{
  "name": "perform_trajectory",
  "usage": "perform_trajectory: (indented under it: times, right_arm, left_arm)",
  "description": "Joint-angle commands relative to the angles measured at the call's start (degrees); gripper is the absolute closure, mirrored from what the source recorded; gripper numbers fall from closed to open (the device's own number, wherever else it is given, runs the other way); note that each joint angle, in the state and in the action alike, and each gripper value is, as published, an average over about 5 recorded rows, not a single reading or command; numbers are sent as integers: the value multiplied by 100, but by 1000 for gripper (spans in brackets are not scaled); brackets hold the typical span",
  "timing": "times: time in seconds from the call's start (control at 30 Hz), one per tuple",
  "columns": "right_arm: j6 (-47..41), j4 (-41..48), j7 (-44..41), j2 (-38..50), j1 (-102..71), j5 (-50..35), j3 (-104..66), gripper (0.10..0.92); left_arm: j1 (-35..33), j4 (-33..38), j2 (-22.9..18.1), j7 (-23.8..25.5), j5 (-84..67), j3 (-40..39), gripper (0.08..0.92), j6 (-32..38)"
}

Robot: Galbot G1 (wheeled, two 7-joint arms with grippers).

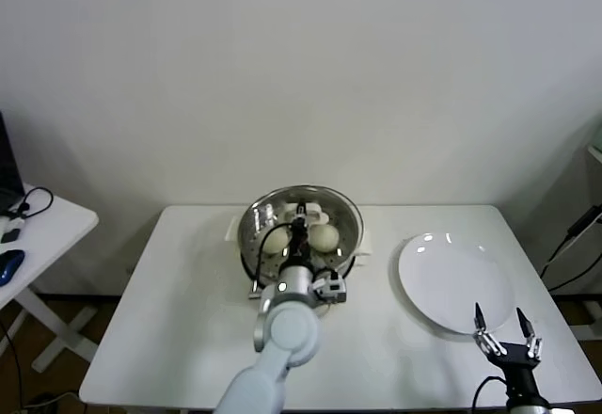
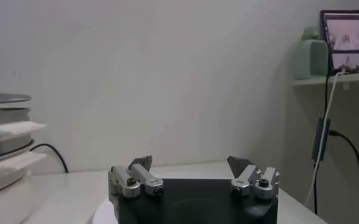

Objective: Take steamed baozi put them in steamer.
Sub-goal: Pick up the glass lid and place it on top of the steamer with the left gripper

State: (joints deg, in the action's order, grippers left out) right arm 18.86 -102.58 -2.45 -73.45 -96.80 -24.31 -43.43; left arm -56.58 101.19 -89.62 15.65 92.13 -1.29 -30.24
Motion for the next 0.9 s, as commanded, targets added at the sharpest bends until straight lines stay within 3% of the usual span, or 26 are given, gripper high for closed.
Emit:
perform_trajectory:
  times: [0.03, 0.9]
  right_arm:
    - [16, -1, -25, -11, -10, -3, 9, 203]
    - [18, -82, -77, -39, -36, -1, -61, 203]
  left_arm:
    - [4, -86, -26, -27, 64, 73, 862, -7]
    - [-38, -357, -153, -459, 45, 125, 862, 59]
